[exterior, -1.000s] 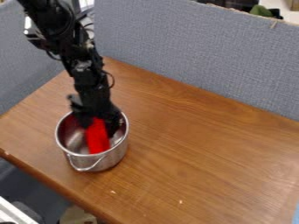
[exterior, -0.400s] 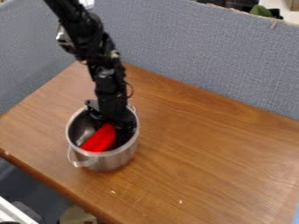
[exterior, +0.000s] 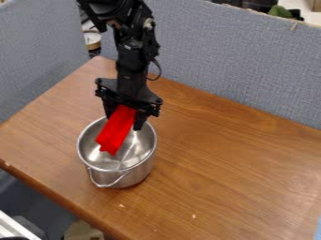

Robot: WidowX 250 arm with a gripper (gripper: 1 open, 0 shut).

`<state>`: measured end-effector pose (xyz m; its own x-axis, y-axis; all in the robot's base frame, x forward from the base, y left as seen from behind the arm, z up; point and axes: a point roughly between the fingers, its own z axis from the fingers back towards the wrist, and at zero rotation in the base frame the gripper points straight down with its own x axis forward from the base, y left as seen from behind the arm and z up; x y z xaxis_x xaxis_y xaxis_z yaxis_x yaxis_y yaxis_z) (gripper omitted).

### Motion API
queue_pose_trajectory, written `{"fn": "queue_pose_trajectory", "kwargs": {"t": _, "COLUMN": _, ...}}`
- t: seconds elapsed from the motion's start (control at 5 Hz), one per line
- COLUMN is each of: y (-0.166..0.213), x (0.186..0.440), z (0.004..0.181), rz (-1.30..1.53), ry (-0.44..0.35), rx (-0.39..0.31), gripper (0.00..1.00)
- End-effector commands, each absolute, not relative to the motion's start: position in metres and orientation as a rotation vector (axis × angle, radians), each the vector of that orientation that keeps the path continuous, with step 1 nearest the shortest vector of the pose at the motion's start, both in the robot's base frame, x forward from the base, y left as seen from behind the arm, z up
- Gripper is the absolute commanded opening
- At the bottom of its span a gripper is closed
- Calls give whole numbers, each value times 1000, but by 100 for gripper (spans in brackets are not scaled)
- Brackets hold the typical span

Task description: Move the red object from the metal pot to the table

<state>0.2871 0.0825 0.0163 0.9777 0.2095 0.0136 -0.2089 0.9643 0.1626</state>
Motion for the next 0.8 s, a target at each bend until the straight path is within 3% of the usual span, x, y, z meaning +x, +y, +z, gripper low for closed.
{"fn": "queue_pose_trajectory", "kwargs": {"t": 0.0, "y": 74, "x": 293, "z": 56, "rz": 206, "ry": -35, "rx": 166, "gripper": 0}}
{"fn": "queue_pose_trajectory", "kwargs": {"t": 0.4, "y": 18, "x": 289, "z": 103, "rz": 177, "ry": -64, "rx": 138, "gripper": 0}}
{"fn": "queue_pose_trajectory", "kwargs": {"t": 0.6, "y": -33, "x": 312, "z": 116, "rz": -66, "ry": -84, "rx": 125, "gripper": 0}}
